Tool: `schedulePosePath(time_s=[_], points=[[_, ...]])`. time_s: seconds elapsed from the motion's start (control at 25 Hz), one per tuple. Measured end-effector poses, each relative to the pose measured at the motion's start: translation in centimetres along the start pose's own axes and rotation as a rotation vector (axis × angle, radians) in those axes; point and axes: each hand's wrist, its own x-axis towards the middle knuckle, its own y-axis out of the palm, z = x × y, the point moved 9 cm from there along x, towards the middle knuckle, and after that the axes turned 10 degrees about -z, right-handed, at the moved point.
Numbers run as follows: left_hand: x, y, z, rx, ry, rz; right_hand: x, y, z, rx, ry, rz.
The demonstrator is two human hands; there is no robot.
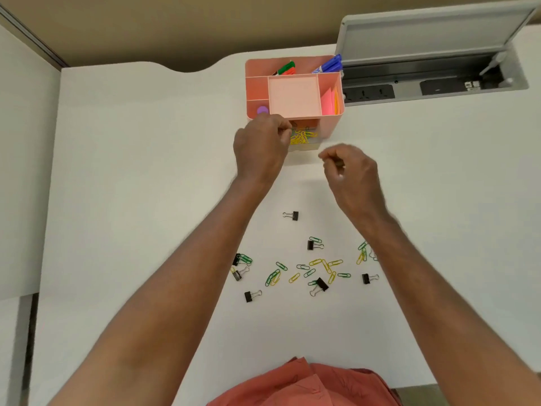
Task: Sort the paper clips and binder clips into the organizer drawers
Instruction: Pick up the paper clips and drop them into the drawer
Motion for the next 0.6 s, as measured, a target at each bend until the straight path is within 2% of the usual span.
schedulePosePath(time_s=[0.12, 0.28, 0.44, 0.52, 0.6], points=[[0.6, 1.3, -0.7, 0.067, 0.051, 0.028, -4.8, -1.2, -2.7, -0.006, 0.114, 0.063], [-3.8, 0.8, 0.4, -0.090, 0.032, 0.065, -11.6, -1.1, -6.7, -0.072, 0.260, 0.296], [-13.6, 1.3, 3.0, -0.070, 0.048, 0.394, -16.9, -0.4, -7.0, -0.234, 0.099, 0.583], [-18.2, 0.6, 4.7, -0.020, 0.056, 0.480, -17.5, -0.5, -6.7, -0.324, 0.067, 0.601], [-21.5, -0.1, 6.0, 0.071, 0.066, 0.496, -17.3, -0.6, -6.8, -0.406, 0.094, 0.566]])
